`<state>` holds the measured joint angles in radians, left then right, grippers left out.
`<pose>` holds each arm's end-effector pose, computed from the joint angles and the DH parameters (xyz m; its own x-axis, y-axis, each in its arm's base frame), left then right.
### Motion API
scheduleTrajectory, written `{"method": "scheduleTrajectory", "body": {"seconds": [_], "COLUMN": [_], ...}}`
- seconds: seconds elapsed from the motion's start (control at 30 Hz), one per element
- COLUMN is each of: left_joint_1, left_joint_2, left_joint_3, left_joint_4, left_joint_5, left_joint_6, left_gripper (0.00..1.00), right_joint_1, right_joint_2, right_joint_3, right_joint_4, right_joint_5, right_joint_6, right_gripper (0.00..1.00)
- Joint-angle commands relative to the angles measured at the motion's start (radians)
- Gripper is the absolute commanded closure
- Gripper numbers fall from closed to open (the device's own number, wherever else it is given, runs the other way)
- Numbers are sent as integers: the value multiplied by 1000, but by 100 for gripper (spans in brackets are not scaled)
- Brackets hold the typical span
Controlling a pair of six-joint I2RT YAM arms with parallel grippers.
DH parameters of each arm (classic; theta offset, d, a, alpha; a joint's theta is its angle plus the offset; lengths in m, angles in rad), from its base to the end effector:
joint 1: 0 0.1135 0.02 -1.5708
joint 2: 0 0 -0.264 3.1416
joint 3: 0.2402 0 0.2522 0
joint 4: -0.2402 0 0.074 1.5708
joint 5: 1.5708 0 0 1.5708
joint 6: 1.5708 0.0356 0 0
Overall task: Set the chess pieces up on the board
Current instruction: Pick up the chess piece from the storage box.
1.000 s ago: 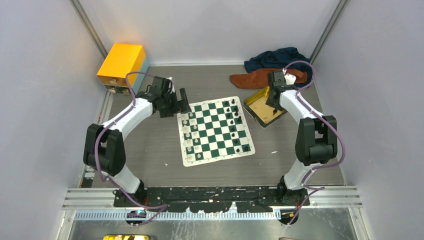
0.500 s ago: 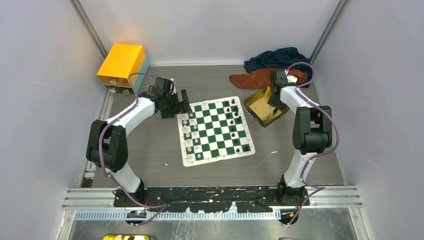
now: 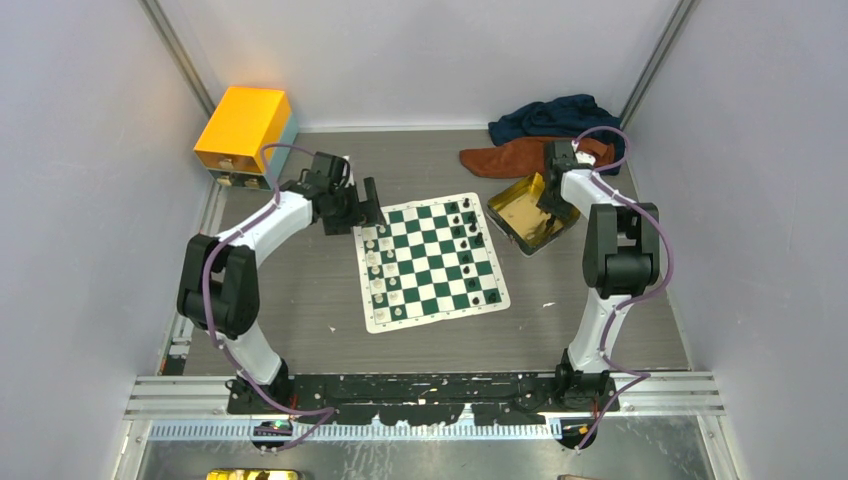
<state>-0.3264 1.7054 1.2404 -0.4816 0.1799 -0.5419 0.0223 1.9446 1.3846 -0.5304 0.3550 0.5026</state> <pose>0.3437 -0.1231 0.2304 -0.8723 -0.2404 -0.4258 -0.0413 0.9039 -0.4258 0.4056 -0.0033 0.1848 -0.7097 0.4360 -0.5535 0.5495 0.8341 -0.0475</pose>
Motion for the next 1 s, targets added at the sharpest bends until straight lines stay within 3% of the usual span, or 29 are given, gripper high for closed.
{"method": "scheduleTrajectory", "body": {"seconds": [0.0, 0.3, 0.57, 0.97], "left_joint_1": [-2, -2, -2, -2], "left_joint_2": [9, 17, 13, -9], "left_joint_3": [43, 55, 52, 47], "left_joint_4": [35, 32, 31, 27], "left_joint_5": [4, 3, -1, -8], "left_joint_6": [4, -1, -5, -4], "left_gripper": [0, 0, 0, 0], "right_joint_1": [-8, -8, -8, -7], "right_joint_2": [8, 15, 4, -66], "right_joint_3": [52, 56, 59, 107], "right_joint_4": [23, 20, 17, -17], "right_joint_5": [-10, -33, -35, -73], "right_joint_6": [8, 8, 8, 3], "right_gripper": [65, 85, 98, 99]}}
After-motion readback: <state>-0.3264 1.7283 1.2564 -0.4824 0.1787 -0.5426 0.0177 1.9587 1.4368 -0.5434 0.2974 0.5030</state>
